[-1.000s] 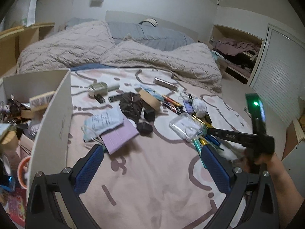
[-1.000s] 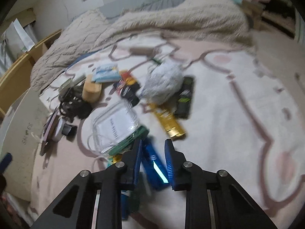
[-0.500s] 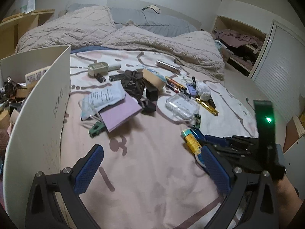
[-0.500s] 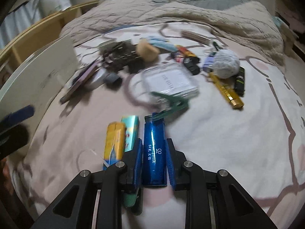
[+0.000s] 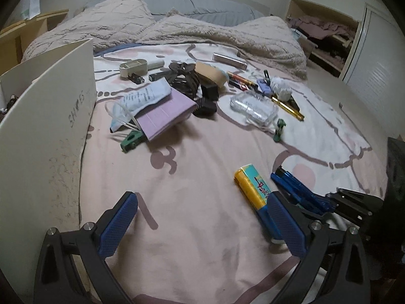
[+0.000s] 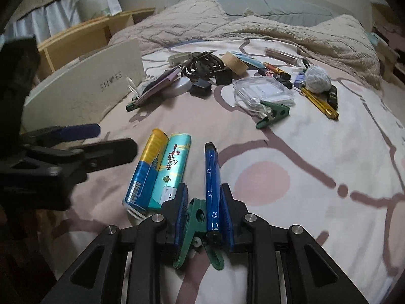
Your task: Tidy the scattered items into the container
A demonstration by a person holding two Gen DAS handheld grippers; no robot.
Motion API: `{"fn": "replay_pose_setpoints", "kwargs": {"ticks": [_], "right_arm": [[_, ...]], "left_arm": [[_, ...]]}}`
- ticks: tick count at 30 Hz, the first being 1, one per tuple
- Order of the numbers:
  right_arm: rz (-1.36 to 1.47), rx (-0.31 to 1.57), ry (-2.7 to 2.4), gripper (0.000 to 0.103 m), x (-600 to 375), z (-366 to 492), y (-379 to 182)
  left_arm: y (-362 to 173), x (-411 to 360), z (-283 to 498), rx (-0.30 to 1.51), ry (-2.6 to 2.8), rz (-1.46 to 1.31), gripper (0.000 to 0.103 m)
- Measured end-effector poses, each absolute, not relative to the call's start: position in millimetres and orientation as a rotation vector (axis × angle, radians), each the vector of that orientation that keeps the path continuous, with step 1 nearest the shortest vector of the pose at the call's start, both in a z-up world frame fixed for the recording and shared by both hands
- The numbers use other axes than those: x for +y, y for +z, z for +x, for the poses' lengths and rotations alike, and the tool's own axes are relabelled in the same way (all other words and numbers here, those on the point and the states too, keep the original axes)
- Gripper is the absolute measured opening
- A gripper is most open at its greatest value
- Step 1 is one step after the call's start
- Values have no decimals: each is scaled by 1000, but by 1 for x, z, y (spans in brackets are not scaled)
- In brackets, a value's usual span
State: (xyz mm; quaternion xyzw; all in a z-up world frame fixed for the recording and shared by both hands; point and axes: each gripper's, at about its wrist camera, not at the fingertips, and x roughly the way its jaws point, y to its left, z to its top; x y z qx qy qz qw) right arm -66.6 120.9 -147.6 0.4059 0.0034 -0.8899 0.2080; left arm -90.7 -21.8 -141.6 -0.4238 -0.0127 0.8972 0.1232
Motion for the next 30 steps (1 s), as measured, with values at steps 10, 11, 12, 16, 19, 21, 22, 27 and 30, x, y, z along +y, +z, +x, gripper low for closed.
{"fn": "replay_pose_setpoints", "kwargs": {"ticks": [10, 11, 12, 16, 19, 21, 22, 27, 30], "right_arm": [[1087, 209, -2538, 72, 121, -47, -139], [1089, 217, -2549, 73, 124, -47, -138], [1094, 217, -2554, 74, 127, -47, -137], [1128, 196, -2591, 75, 145, -50, -136], [1147, 167, -2633, 76, 158, -53, -135], [1158, 149, -2668, 76, 166, -56, -132], [1164, 135, -2687, 76, 170, -58, -130], [1150, 64, -2671, 76, 175, -55, -121], [1127, 119, -2620, 76, 161, -50, -119]], "left_arm": [[-155, -4, -88, 152, 2598, -1276, 103], [-154, -5, -88, 160, 2598, -1282, 103], [-154, -5, -88, 170, 2599, -1287, 103], [-156, -7, -89, 244, 2620, -1308, 103], [-156, -8, -90, 250, 2618, -1316, 103], [-155, -8, -90, 264, 2624, -1317, 103], [-155, -8, -90, 273, 2629, -1317, 103], [-153, -9, -90, 275, 2626, -1321, 103], [-150, -10, -90, 263, 2619, -1315, 103]]}}
